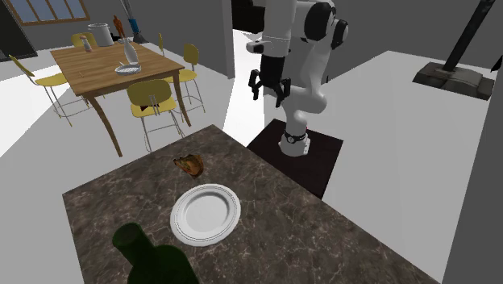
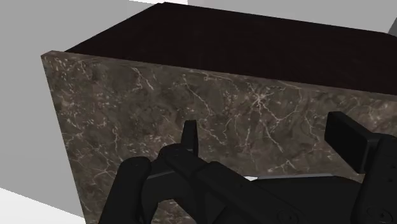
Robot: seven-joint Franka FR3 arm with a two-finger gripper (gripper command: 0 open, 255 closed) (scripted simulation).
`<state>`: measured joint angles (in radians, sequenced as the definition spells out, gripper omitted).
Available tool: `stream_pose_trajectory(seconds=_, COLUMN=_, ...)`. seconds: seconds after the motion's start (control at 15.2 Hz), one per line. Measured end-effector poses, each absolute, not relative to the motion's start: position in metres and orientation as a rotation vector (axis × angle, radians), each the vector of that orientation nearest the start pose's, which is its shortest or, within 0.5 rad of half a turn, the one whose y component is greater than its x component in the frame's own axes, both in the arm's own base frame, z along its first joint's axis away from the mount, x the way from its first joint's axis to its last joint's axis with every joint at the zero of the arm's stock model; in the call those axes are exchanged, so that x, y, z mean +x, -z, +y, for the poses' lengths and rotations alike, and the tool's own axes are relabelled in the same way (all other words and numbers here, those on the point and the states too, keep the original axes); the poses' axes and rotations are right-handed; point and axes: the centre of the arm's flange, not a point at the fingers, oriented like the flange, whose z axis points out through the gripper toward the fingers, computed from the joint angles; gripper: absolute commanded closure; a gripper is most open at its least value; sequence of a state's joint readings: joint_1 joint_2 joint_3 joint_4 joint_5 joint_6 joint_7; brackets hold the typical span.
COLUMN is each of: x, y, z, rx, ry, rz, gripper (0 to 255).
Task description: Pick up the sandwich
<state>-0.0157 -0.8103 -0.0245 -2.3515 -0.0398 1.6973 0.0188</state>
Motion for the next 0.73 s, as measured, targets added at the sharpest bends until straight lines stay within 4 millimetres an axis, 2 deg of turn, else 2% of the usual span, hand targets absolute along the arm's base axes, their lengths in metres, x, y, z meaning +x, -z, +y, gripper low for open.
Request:
stream_pose_trajectory(seconds=0.07, x=0.312, y=-0.612, z=-0.019, rx=-3.154, ry=0.246, rz=0.08, gripper=0)
stream_pose_trajectory(seconds=0.2, x=0.327, y=-0.608, z=-0.018, rx=-3.175, ry=0.242, rz=0.127, gripper=0)
stream_pose_trajectory(seconds=0.33, x=0.35, y=-0.595, z=-0.019, rx=-3.205, ry=0.233, rz=0.199, gripper=0)
stream_pose_trajectory(seconds=0.59, x=0.401, y=-0.582, z=-0.022, rx=-3.263, ry=0.217, rz=0.36, gripper=0)
stream_pose_trajectory(seconds=0.73, x=0.426, y=-0.571, z=-0.03, rx=-3.289, ry=0.207, rz=0.444, gripper=0)
